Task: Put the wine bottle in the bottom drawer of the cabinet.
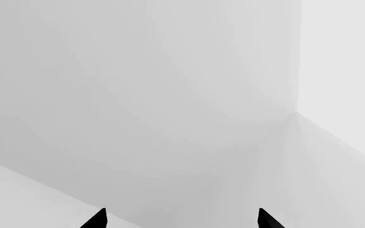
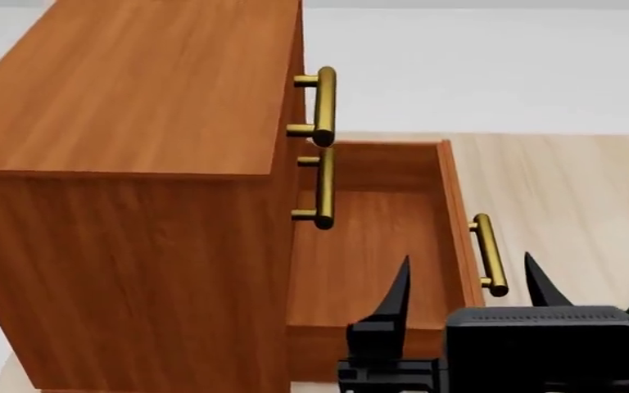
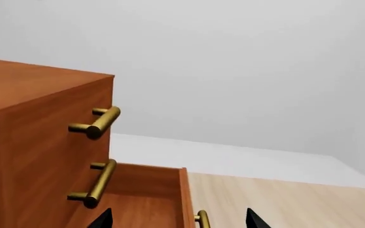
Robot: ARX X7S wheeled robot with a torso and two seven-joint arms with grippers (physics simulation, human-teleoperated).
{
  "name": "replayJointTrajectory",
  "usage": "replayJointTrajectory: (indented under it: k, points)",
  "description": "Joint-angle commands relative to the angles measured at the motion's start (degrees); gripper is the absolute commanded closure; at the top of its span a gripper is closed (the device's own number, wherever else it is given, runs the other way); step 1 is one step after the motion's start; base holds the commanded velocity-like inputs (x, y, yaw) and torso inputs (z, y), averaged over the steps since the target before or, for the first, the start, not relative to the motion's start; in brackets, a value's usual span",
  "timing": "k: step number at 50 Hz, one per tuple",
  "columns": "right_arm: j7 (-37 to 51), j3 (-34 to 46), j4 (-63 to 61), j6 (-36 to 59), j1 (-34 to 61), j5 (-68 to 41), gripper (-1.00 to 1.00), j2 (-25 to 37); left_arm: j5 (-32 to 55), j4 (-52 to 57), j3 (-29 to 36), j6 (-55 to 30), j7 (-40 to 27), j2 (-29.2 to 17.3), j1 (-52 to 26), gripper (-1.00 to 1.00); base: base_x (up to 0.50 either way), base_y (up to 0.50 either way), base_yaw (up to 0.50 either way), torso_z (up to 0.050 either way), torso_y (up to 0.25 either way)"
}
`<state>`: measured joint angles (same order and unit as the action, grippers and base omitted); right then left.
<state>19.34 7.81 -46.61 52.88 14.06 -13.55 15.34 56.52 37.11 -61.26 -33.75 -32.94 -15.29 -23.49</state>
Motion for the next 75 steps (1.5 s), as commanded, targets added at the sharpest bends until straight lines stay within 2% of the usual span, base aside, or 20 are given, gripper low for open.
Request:
replayJointTrajectory:
  k: [1, 41, 51, 53, 57, 60, 66, 71, 75]
  points:
    - [0.05, -1.2, 0.32, -0.9, -0.68, -0.79, -1.0, -0.05, -0.16, 0.02, 0.21, 0.34, 0.29, 0.01, 0.32, -1.0, 0.14, 0.04, 0.0, 0.0, 0.0]
    - [1.01, -2.27, -0.36, -2.4, -3.24, -2.23, -1.0, 0.36, -0.22, -0.09, 1.26, 0.99, 0.58, -0.24, 0.9, -1.0, 0.14, 0.01, 0.0, 0.0, 0.0]
    - [3.3, -7.64, -13.14, 5.98, -7.56, -7.16, -1.0, 0.45, -0.12, -0.09, 1.72, 0.79, 0.41, -0.59, 0.97, -1.0, 0.01, 0.0, 0.0, 0.0, 0.0]
    - [7.91, -7.51, -13.35, 3.75, -9.24, -11.89, -1.0, 3.44, 0.14, -0.04, 1.66, 0.76, 0.41, -0.59, 1.04, -1.0, 0.0, 0.0, 0.0, 0.0, 0.0]
    - [20.86, -3.8, -13.35, -6.68, -14.78, -20.8, -1.0, 13.13, -0.39, 0.12, 1.91, 0.86, 0.28, -0.67, 1.13, -1.0, 0.0, 0.0, 0.0, 0.0, 0.0]
    - [27.41, -1.98, -13.32, -13.17, -17.35, -24.84, -1.0, 18.91, -0.73, 0.2, 2.18, 0.76, 0.1, -0.82, 1.22, -1.0, 0.0, 0.0, 0.0, 0.0, 0.0]
    - [34.04, 0.91, -13.31, -21.83, -21.89, -25.83, -1.0, 25.85, 0.0, 0.29, 2.2, 0.18, -0.96, -1.62, 0.68, -1.0, 0.0, 0.0, 0.0, 0.0, 0.0]
    - [46.24, 7.45, -13.34, -34.27, -23.87, -28.43, -1.0, 39.04, -1.13, 0.23, 2.59, 0.99, 0.26, -1.03, 1.46, -1.0, 0.0, 0.0, 0.0, 0.0, 0.0]
    - [48.57, 7.65, -13.02, -38.81, -26.63, -29.07, -1.0, 41.89, -0.55, 0.14, 2.44, 0.92, 0.31, -1.04, 1.58, -1.0, 0.0, 0.0, 0.0, 0.0, 0.0]
